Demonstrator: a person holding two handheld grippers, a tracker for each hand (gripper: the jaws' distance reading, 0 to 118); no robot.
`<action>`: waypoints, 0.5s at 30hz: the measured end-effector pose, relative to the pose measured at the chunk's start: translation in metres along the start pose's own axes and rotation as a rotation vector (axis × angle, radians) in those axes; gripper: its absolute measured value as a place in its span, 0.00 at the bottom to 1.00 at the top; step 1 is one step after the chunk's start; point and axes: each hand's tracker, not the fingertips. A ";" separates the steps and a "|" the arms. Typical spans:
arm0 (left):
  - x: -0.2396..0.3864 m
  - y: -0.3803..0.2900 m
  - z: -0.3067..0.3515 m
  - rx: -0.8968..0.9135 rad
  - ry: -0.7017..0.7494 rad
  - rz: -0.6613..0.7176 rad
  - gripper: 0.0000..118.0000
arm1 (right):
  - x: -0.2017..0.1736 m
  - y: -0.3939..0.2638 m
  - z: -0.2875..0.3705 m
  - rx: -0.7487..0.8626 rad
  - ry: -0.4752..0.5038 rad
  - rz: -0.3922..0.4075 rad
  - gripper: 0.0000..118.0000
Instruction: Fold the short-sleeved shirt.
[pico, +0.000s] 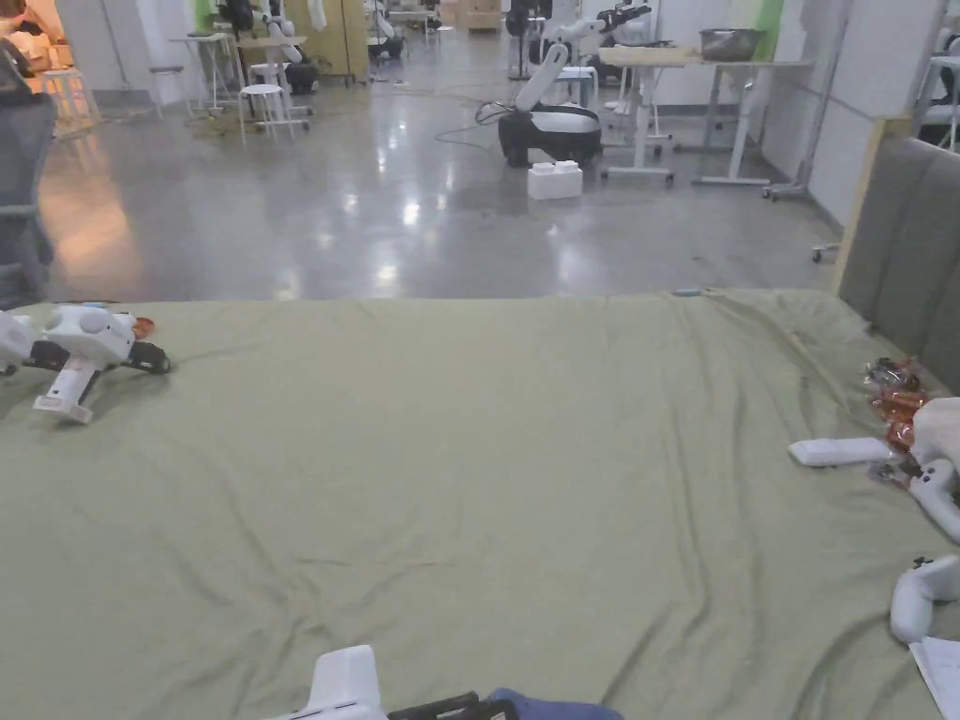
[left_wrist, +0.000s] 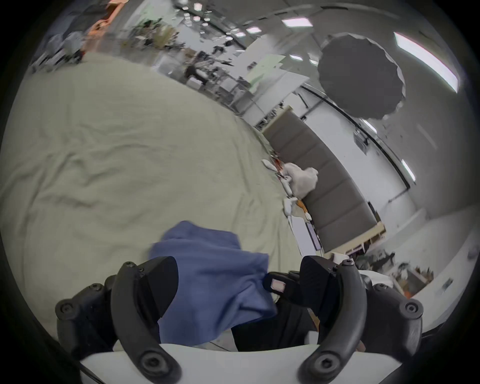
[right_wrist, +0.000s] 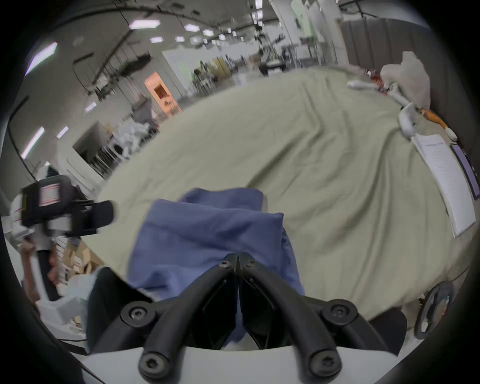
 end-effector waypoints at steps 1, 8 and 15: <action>-0.011 0.000 0.005 0.003 0.005 0.033 0.83 | 0.001 0.001 -0.012 -0.034 -0.056 0.027 0.00; -0.063 -0.012 -0.005 -0.037 -0.028 0.222 0.83 | 0.011 0.002 -0.031 -0.120 -0.061 0.060 0.00; -0.087 -0.025 -0.065 -0.130 -0.063 0.357 0.78 | 0.011 0.002 -0.026 -0.119 -0.065 0.045 0.00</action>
